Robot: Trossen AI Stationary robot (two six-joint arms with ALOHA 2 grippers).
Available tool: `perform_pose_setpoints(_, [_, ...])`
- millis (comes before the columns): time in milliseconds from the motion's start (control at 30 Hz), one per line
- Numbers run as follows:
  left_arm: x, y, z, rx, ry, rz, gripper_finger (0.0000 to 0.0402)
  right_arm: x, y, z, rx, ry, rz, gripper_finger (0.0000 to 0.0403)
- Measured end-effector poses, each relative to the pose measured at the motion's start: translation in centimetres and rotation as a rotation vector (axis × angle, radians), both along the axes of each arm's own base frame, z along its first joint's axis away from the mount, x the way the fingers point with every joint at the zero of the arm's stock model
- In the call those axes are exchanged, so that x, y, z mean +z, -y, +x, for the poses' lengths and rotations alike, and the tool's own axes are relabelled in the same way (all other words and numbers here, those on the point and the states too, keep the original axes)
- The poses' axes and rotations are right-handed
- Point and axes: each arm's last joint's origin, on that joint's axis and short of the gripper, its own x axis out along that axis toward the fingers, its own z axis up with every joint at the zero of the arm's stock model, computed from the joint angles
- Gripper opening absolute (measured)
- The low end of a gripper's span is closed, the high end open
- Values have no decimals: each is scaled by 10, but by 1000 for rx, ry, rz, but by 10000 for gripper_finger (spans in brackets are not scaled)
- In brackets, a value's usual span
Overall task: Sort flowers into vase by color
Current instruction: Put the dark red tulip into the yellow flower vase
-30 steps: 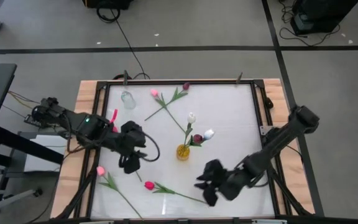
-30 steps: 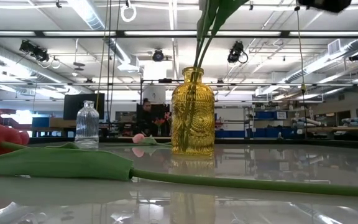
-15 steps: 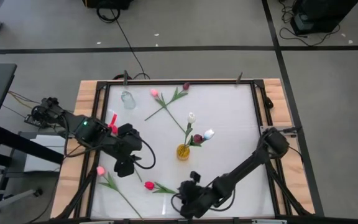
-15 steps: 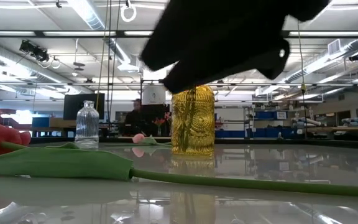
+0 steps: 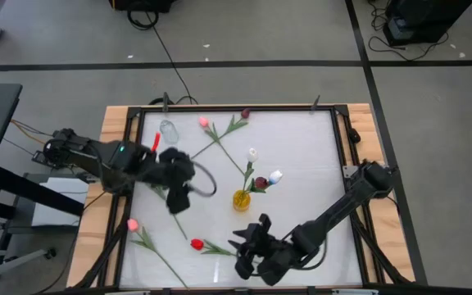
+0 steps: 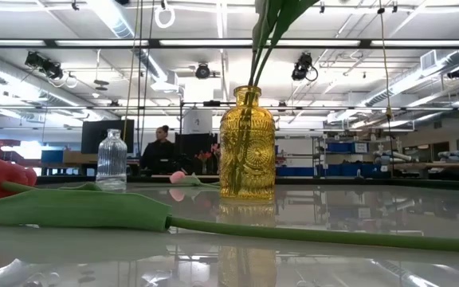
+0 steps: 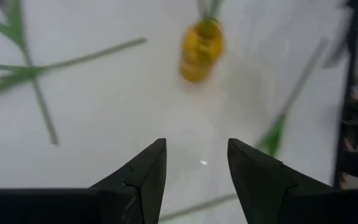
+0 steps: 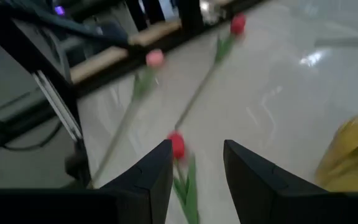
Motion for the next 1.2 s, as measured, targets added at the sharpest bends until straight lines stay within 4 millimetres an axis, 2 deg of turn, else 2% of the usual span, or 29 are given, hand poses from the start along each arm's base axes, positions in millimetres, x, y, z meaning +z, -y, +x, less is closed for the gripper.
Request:
perform_pose_setpoints(167, [2,-33,10,41,17,20,175,53,15,-18,10,86,-39,151])
perform_pose_setpoints(367, [6,-73,21,45,91,56,175,114,47,-41,37,177,-82,151])
perform_pose_setpoints(533, [7,-107,38,50,191,55,175,170,79,-69,50,313,-120,151])
perform_pose_setpoints(667, [-6,-140,58,102,194,97,175,213,106,-100,46,431,-173,151])
perform_pose_setpoints(833, [-42,-180,89,128,138,105,175,247,144,-136,-40,523,-194,151])
perform_pose_setpoints(1000, [-92,-225,116,152,90,61,175,260,177,-161,-186,524,-214,151])
perform_pose_setpoints(1200, [-148,-285,119,285,10,27,175,261,206,-173,-297,484,-242,151])
